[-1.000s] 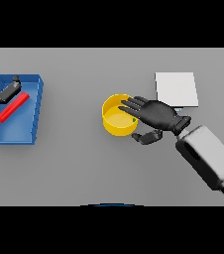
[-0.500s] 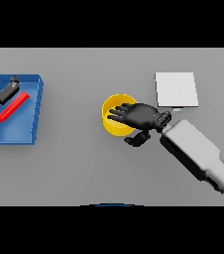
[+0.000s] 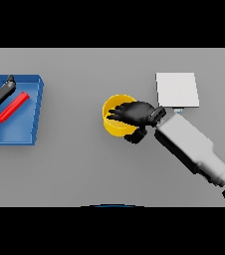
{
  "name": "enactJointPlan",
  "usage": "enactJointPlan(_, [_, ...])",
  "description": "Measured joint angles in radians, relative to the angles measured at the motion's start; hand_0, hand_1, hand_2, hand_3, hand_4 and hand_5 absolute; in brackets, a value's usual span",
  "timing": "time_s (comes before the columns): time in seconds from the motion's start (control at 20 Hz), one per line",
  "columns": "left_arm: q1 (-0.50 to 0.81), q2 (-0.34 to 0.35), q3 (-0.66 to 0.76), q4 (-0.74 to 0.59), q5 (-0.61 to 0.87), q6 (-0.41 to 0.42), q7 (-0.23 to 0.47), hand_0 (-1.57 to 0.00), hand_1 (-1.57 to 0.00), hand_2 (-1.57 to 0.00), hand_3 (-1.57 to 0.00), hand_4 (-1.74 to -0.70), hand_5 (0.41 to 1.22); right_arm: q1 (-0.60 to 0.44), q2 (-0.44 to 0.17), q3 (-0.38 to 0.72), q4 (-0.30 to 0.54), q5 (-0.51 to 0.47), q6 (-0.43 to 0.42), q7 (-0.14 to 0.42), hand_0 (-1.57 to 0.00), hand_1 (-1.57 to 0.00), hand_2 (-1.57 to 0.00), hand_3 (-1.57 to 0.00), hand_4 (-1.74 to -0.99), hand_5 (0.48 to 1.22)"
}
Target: Pick up the red beaker and tilt it to pour out 1 green nut into yellow bowl. Pick up the yellow bowl and place it on the metallic measuring scale.
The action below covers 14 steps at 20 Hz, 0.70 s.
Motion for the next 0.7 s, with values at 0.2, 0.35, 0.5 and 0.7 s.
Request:
enactJointPlan(0.2, [0.007,-0.009,0.0,0.003,0.001,0.009,-0.008,0.0,0.0,0.0,0.0,-0.75,0.701,0.006,0.021,-0.013,0.026,-0.016,0.04,0.054,-0.16,-0.14,-0.15,-0.18,-1.321,0.839])
enactJointPlan(0.35, [0.002,-0.002,-0.005,-0.014,-0.003,0.003,-0.007,0.0,0.0,0.0,0.0,-0.76,0.704,0.015,0.021,-0.006,0.018,-0.016,0.039,0.039,-0.85,-0.84,-0.81,-0.4,-1.463,1.025])
enactJointPlan(0.5, [0.002,-0.006,-0.001,0.007,-0.002,0.005,-0.013,0.0,0.0,0.0,0.0,-0.75,0.7,0.002,0.015,-0.003,0.024,-0.029,0.058,0.0,-1.2,-1.19,-1.13,-0.87,-1.594,1.121])
enactJointPlan(0.7, [0.0,0.0,-0.004,0.004,-0.007,0.001,-0.009,0.0,0.0,0.0,0.0,-0.74,0.69,0.006,0.004,0.0,0.018,-0.044,0.066,-0.001,-1.42,-1.42,-1.25,-1.27,-1.681,1.18])
